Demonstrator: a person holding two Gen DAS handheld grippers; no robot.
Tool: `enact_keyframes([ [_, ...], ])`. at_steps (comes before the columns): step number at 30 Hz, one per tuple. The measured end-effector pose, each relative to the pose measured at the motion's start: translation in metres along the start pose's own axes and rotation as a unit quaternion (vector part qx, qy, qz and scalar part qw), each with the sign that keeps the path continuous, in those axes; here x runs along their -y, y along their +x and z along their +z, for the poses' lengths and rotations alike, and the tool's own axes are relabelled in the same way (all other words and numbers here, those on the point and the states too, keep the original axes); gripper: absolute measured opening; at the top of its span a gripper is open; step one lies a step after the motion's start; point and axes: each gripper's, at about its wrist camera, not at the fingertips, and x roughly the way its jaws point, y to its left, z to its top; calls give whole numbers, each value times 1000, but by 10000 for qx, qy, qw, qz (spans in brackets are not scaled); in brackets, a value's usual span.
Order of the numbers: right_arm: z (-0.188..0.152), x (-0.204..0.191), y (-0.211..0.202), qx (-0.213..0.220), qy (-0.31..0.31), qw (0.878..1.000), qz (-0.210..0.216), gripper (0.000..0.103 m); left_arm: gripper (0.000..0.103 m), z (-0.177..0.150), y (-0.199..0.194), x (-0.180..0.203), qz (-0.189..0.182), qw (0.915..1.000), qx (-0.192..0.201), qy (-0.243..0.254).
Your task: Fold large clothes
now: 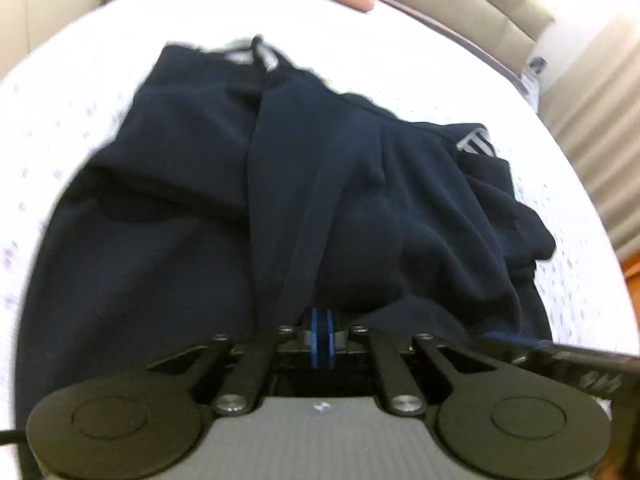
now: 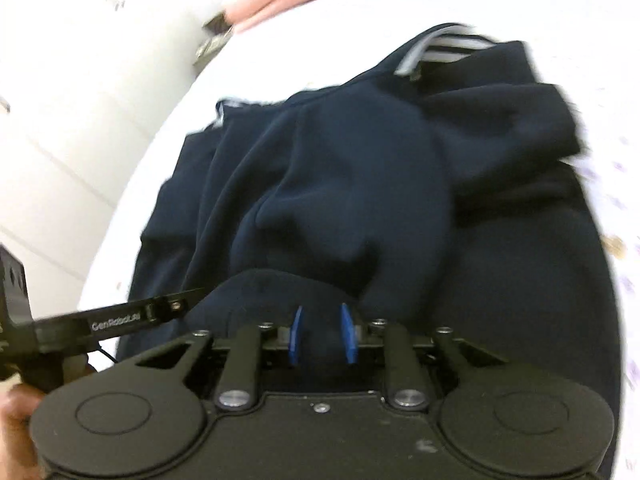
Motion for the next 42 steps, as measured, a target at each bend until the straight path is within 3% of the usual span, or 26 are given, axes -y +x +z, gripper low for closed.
enact_keyframes([
  [1, -5, 4, -9, 61, 86, 9999, -48, 25, 9, -3, -9, 1, 6, 9999, 92, 139],
  [3, -20, 8, -32, 67, 148, 9988, -455, 47, 15, -12, -22, -2, 31, 9995, 163, 268],
  [4, -31, 11, -44, 37, 145, 9972, -732, 48, 27, -14, -31, -4, 161, 9992, 190, 303],
  [7, -62, 20, -67, -77, 377, 9925, -1159, 48, 34, -27, -60, -20, 562, 9970, 260, 455],
  [11, -98, 29, -91, -138, 708, 9833, -1669, 49, 46, -50, -101, -62, 503, 9986, 5, 146],
  [13, -114, 35, -110, -126, 1032, 9774, -1840, 58, 47, -63, -114, -82, 469, 9987, -193, -64],
  [15, -126, 44, -122, -92, 1412, 9714, -1906, 81, 47, -77, -125, -98, 463, 9980, -386, -173],
  [16, -133, 48, -128, -82, 1571, 9678, -1968, 81, 47, -84, -131, -104, 517, 9974, -471, -176],
  [19, -148, 58, -138, -133, 1729, 9602, -2190, 81, 47, -103, -142, -116, 640, 9957, -647, -180],
  [25, -174, 69, -137, -376, 1868, 9536, -2330, 81, 47, -130, -147, -132, 501, 9934, -976, -330],
  [28, -186, 70, -136, -434, 1897, 9552, -2228, 80, 47, -140, -145, -146, 189, 9915, -1138, -596],
  [30, -195, 70, -134, -481, 1858, 9587, -2098, 73, 47, -148, -141, -157, -142, 9869, -1313, -929],
  [34, -207, 68, -132, -564, 1773, 9635, -1924, 71, 47, -159, -146, -171, -530, 9822, -1318, -1231],
  [38, -209, 69, -139, -608, 1772, 9699, -1553, 52, 46, -174, -150, -185, -1012, 9694, -1502, -1657],
  [42, -213, 70, -148, -726, 1687, 9748, -1264, 33, 45, -193, -153, -185, -1174, 9634, -1783, -1622],
])
